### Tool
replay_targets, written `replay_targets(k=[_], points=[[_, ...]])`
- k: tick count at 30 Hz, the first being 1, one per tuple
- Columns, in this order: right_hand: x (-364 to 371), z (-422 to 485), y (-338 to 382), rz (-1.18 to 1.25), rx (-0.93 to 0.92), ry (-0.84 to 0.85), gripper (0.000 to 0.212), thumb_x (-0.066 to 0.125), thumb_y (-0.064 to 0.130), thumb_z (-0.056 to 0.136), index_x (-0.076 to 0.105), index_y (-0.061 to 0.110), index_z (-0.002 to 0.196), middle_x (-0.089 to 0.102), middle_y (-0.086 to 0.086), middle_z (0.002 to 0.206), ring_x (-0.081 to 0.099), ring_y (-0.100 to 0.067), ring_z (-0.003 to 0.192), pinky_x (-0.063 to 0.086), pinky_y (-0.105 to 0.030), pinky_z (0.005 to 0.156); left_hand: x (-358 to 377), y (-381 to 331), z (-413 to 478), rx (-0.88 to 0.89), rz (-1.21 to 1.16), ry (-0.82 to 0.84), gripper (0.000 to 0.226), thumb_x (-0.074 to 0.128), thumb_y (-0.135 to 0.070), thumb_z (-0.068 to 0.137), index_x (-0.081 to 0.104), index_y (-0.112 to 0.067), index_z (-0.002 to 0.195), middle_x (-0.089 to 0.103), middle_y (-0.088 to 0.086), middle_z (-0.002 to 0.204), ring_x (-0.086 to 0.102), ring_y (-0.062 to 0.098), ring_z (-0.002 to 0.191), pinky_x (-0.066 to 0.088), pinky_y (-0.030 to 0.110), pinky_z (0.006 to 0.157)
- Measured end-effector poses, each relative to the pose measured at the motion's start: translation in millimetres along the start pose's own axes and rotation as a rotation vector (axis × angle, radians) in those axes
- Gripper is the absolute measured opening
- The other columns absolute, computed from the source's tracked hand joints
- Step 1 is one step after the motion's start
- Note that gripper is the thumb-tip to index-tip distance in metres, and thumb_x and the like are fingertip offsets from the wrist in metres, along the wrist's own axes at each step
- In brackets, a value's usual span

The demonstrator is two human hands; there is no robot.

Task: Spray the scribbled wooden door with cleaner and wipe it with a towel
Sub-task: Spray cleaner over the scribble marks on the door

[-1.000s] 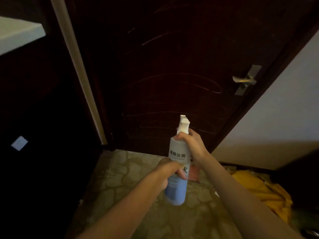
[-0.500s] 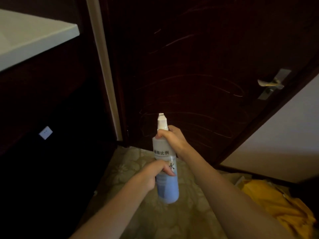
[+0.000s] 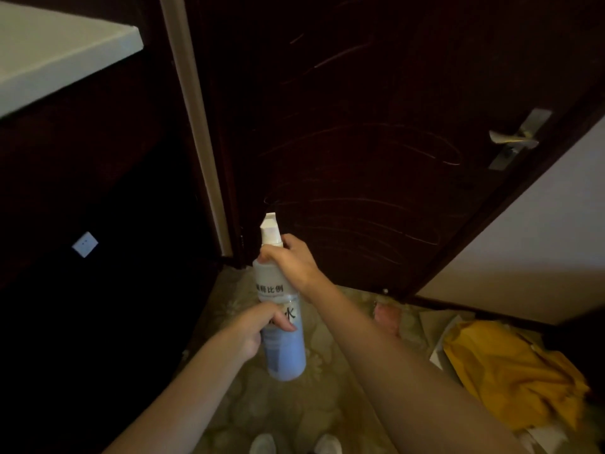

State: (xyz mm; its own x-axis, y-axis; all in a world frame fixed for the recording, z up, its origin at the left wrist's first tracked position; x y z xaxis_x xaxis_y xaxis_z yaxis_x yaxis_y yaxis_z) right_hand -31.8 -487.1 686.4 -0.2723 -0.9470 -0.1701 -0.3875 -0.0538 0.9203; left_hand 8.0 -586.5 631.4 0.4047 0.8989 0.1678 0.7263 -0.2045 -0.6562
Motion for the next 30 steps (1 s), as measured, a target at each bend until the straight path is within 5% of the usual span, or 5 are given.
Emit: replay_targets(k=[8,19,26,30], points=[[3.9,-1.5,-5.3,0.025,-0.013,0.0,0.03,0.065,0.018,0.075,0.055,0.012,0.102,0.059,-0.002,0.088,0.057,-0.015,0.078,0.045,-0.027,0.066,-8.8,2.5,3.6,0.005,0.06,-0.011,0.067,0.066,0.009,0.038,0.062,-0.003,0.104,0.062,0.018,0.108,0.055,0.032,0.103,0.043,0.048,0.097],[-13.8,-6.2,-44.0,-0.005,0.17,-0.014,0.038,0.067,0.021,0.07,0.057,0.008,0.104,0.059,-0.004,0.083,0.056,-0.017,0.073,0.045,-0.028,0.06,16.8,35.7,6.6,-0.129,0.053,0.079,0.035,0.057,0.018,0.06,0.061,0.002,0.091,0.063,0.02,0.094,0.059,0.033,0.092,0.049,0.04,0.082],[-41.9,-17.2,-49.8,0.006,0.172,0.018,0.027,0.064,0.017,0.072,0.055,0.011,0.096,0.057,-0.004,0.083,0.055,-0.017,0.074,0.045,-0.03,0.064,47.1,45.1,9.0,-0.126,0.152,0.174,0.056,0.07,0.004,0.045,0.063,-0.003,0.1,0.064,0.018,0.106,0.059,0.032,0.101,0.048,0.044,0.091],[-69.1,-27.6,-61.0,0.088,0.163,-0.079,0.049,0.066,0.026,0.066,0.053,0.013,0.111,0.061,-0.007,0.095,0.059,-0.02,0.083,0.048,-0.031,0.066,59.8,40.4,8.2,-0.106,0.277,0.184,0.031,0.066,0.007,0.065,0.062,-0.006,0.092,0.063,0.008,0.094,0.058,0.019,0.086,0.044,0.026,0.065]])
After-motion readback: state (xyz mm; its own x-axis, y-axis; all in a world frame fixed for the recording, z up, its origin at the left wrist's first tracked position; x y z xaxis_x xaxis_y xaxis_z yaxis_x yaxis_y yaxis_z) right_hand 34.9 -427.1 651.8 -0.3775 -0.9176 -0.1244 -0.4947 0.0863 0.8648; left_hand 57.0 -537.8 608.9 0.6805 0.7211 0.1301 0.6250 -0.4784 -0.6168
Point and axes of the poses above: each hand's wrist, its own z-axis towards the middle knuckle, its own x-axis out of the palm, y = z × x, the point moved 7 cm from there along z, towards the middle knuckle
